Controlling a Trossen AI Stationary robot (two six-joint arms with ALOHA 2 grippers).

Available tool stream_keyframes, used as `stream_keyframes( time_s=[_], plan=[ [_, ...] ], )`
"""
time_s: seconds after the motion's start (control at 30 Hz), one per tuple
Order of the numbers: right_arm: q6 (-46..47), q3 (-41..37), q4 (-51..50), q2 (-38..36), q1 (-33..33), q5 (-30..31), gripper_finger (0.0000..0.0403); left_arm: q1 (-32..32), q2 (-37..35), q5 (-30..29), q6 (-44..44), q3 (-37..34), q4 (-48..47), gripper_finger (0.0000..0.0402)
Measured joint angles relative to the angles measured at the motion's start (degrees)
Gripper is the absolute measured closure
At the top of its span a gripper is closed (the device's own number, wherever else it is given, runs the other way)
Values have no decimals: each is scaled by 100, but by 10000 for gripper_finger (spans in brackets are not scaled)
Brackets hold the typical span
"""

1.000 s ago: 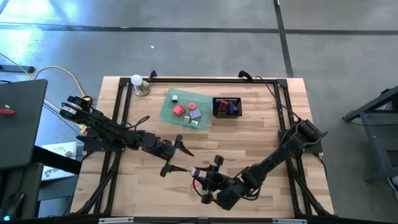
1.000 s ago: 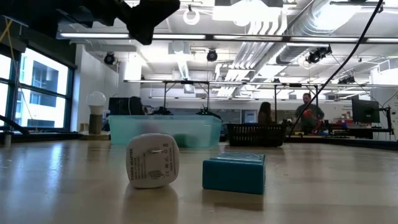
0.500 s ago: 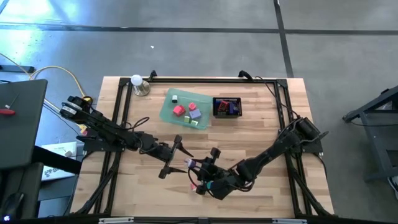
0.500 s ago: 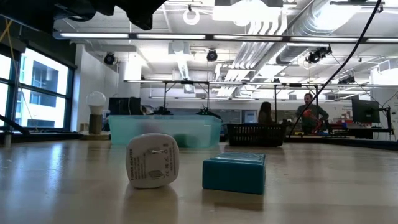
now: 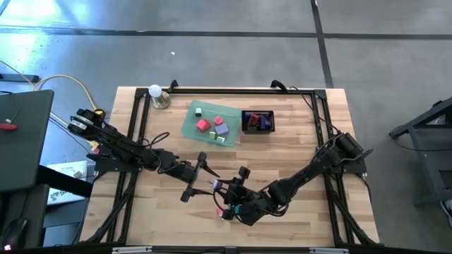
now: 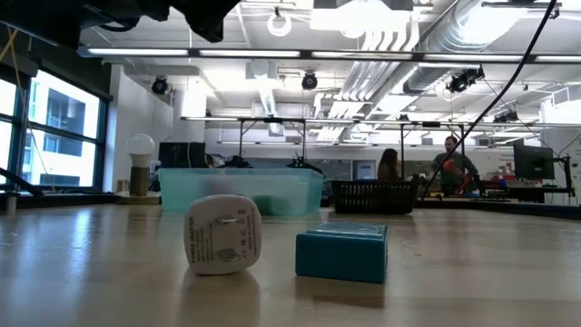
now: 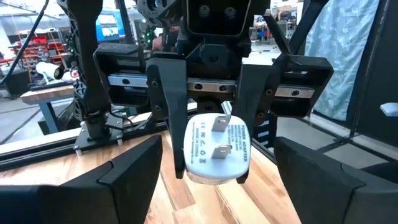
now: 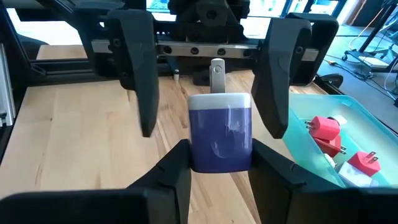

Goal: Pick & Place Office items
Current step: Put the purple charger adapter into the green bin

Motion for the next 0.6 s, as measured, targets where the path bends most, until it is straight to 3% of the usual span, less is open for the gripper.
stream_keyframes(
  time_s=[0.3,0.47,0.6],
  plan=[
    [0,0,0,0,-5,-27,288,2,0,-145,-116,0,-3,198],
    [134,0,-21,0,-113,-533,287,-13,0,-154,-141,-11,-58,278],
    [138,-2,1,0,-155,-890,222,-66,3,-172,-289,-4,6,279]
  ],
)
